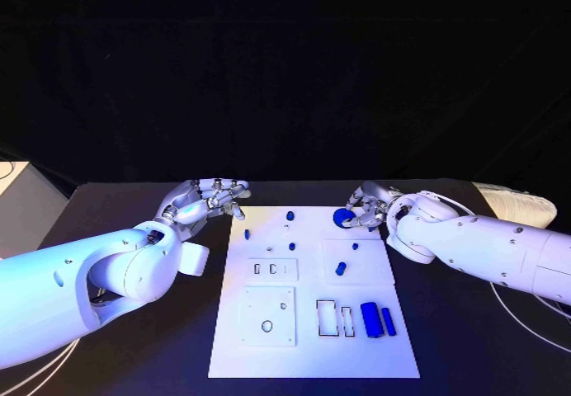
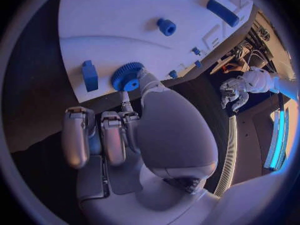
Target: Assemble the parts on the task board
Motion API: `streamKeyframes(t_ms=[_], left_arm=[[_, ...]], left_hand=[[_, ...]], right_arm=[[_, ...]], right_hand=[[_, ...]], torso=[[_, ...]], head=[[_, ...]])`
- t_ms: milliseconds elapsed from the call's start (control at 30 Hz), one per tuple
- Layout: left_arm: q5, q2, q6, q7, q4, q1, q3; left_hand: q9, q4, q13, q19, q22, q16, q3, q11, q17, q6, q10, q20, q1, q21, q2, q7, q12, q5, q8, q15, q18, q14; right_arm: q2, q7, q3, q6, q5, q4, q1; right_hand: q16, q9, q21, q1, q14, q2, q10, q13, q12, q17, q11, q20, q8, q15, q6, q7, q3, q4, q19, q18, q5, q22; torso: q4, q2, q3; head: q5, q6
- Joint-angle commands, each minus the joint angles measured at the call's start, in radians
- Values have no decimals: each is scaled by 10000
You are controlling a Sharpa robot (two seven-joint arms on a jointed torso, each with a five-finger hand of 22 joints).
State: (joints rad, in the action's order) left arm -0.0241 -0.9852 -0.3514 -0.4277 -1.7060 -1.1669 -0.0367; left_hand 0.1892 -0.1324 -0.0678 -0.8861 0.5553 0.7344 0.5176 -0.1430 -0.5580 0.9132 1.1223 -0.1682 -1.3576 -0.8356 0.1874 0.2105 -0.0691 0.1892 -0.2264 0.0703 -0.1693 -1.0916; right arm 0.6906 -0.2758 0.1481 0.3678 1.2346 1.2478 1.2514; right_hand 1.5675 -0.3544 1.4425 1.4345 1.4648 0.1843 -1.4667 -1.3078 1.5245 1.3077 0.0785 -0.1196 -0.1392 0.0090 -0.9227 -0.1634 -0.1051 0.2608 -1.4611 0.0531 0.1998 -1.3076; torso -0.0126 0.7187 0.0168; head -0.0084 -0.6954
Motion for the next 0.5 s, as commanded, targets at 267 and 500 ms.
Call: streamKeyframes(t_ms=[267, 500], left_arm=[[3, 25, 241, -15, -6, -10, 5], [3, 19, 250, 0, -4, -10, 5]], left_hand=[[13, 17, -17, 82, 16, 47, 52, -29, -4, -41, -46, -4, -21, -46, -39, 52, 31, 22, 22, 8, -114, 83], [13, 17, -17, 82, 16, 47, 52, -29, -4, -41, -46, -4, -21, -46, -39, 52, 31, 22, 22, 8, -114, 83]], right_arm=[[-120, -18, 7, 15, 138, -80, -62], [-129, -136, 13, 209, 967, -11, -108]], right_hand=[[33, -18, 144, 120, 1060, -72, -594, -2124, 65, 2631, 41, 29, -75, 25, -118, -6, -41, 130, -265, -172, 123, -1265], [33, -77, 299, 1064, 1060, -276, -676, -2219, 127, 2631, -150, 159, -392, -138, -756, 203, -1151, -158, -357, -212, -98, -1471]], torso=[[-1, 5, -4], [-1, -1, 0]], head=[[12, -41], [19, -66]])
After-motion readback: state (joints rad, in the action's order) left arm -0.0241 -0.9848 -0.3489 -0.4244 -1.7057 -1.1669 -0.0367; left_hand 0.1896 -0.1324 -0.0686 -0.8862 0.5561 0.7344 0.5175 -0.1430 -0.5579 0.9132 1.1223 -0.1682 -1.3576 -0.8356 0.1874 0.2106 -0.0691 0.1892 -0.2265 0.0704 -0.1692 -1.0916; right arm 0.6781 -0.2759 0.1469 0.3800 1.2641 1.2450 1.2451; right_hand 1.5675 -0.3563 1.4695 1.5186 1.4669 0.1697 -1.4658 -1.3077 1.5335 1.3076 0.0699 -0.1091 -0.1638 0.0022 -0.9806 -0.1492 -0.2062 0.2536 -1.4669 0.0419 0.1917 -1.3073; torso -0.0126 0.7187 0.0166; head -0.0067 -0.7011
